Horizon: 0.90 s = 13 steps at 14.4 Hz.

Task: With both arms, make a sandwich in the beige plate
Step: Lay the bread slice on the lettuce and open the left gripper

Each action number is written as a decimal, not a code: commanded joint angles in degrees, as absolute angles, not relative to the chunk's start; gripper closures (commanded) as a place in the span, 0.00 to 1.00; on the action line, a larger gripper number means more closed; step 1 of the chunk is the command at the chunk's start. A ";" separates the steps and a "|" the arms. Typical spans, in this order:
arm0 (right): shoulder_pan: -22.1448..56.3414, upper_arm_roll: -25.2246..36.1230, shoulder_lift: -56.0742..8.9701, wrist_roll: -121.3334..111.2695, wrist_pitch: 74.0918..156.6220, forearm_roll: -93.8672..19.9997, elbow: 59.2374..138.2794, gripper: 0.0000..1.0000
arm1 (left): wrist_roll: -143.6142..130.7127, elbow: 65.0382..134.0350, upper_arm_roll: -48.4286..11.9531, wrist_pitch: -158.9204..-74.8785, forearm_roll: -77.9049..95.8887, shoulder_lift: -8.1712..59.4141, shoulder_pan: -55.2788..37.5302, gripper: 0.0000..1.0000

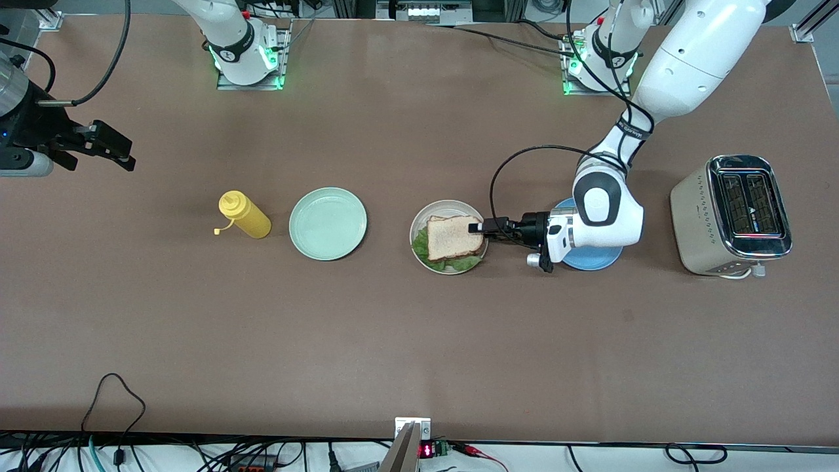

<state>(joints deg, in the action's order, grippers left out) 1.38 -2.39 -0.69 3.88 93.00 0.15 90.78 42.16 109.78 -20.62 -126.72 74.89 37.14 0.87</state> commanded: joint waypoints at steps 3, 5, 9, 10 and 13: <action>2.11 -1.67 -0.79 3.43 92.11 0.53 89.65 0.00 | 42.63 110.22 -20.13 -125.95 63.05 32.35 3.77 0.00; 2.11 -1.67 -0.97 3.25 92.11 0.53 89.56 0.00 | 42.54 109.87 -20.04 -123.41 57.51 31.21 5.26 0.00; 1.32 -1.67 -1.23 3.08 92.02 0.09 88.86 0.00 | 41.93 109.69 -19.95 -121.29 49.33 28.48 7.20 0.00; 0.71 -1.76 -1.40 3.08 91.93 -0.09 88.07 0.00 | 41.49 109.60 -19.95 -121.29 46.44 27.87 7.38 0.00; 0.44 -1.84 -1.41 3.08 91.93 -0.09 87.89 0.00 | 39.13 109.51 -19.78 -119.98 37.83 25.32 7.73 0.00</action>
